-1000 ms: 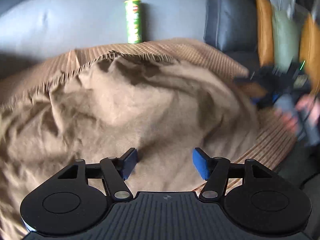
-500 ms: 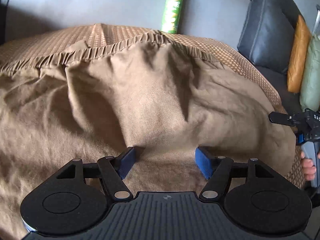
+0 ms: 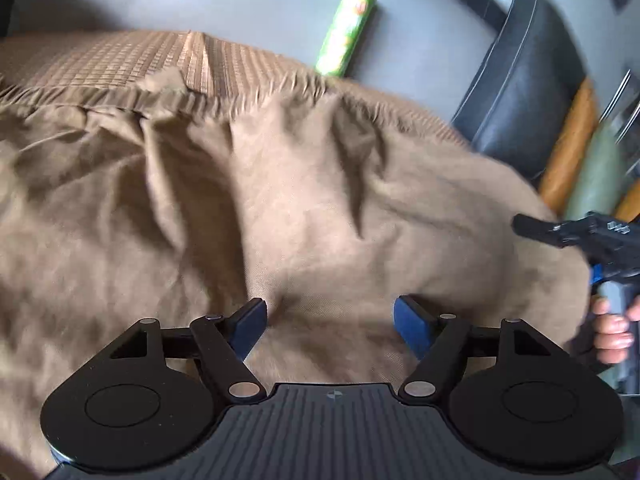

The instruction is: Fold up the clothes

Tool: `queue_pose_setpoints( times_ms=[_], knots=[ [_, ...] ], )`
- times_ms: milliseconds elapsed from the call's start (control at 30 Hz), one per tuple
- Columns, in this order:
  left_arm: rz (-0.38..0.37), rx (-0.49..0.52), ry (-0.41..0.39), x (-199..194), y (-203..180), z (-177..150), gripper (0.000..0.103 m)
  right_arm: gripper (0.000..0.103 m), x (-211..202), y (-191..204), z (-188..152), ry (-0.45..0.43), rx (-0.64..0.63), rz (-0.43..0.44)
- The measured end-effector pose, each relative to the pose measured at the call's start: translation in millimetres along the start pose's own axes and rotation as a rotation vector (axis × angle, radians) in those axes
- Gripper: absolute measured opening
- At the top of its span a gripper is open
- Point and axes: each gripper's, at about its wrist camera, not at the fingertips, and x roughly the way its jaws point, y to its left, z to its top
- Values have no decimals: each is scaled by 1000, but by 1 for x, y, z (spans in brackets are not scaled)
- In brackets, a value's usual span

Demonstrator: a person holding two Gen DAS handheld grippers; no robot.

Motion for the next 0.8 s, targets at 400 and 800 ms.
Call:
queue_pose_setpoints(
  times_ms=[400,800],
  knots=[
    [86,-65,-186,-139,108,-2,82,27,40,233,-25,26,-432,-183],
    [306,-157,-260,-211,189,9,83,45,205,350,-153,210,-813,-159]
  ],
)
